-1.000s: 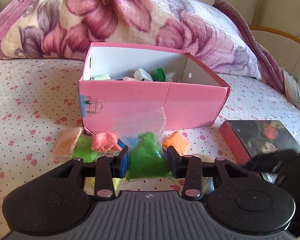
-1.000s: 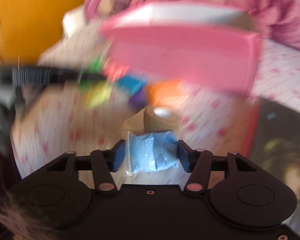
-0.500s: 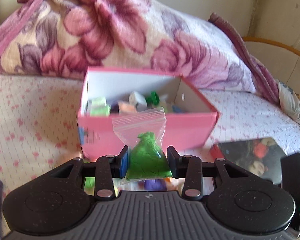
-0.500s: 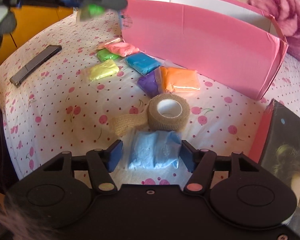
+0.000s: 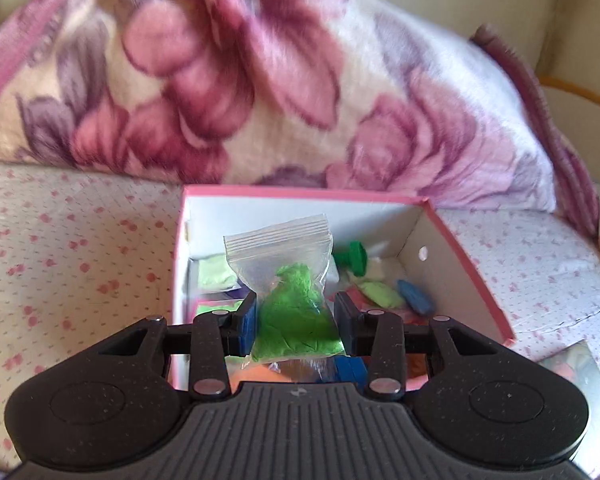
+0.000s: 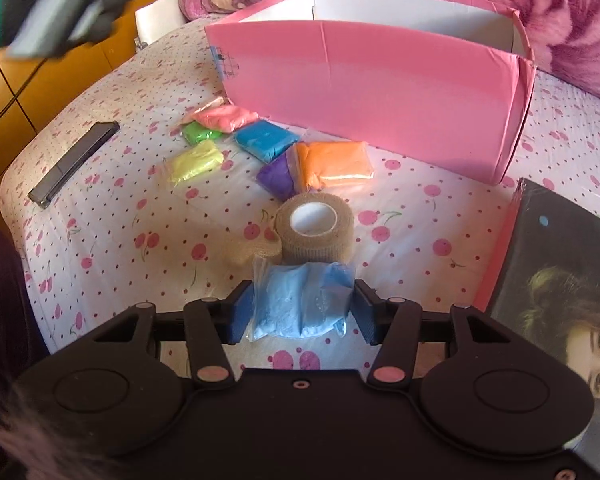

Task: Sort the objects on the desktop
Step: 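Carry the green bag into the pink box and open the left tool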

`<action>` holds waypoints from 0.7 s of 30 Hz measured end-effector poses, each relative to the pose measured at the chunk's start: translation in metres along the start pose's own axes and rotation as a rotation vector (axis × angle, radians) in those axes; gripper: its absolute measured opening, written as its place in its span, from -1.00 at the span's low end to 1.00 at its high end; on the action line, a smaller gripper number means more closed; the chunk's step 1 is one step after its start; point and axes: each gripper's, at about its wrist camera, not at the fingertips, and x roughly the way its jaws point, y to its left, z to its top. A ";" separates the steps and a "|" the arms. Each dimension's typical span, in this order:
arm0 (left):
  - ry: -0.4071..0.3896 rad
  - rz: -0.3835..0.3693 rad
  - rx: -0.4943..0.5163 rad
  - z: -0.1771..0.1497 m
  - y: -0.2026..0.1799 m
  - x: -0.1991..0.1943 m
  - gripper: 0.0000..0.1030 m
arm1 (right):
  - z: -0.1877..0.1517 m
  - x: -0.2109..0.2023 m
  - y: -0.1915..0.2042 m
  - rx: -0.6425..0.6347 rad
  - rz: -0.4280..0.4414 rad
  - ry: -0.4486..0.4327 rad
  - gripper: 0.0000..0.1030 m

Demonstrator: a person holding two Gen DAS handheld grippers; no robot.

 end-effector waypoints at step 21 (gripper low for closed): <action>0.203 0.109 -0.068 0.025 0.018 0.105 -0.25 | -0.004 -0.005 -0.008 0.022 0.014 0.002 0.01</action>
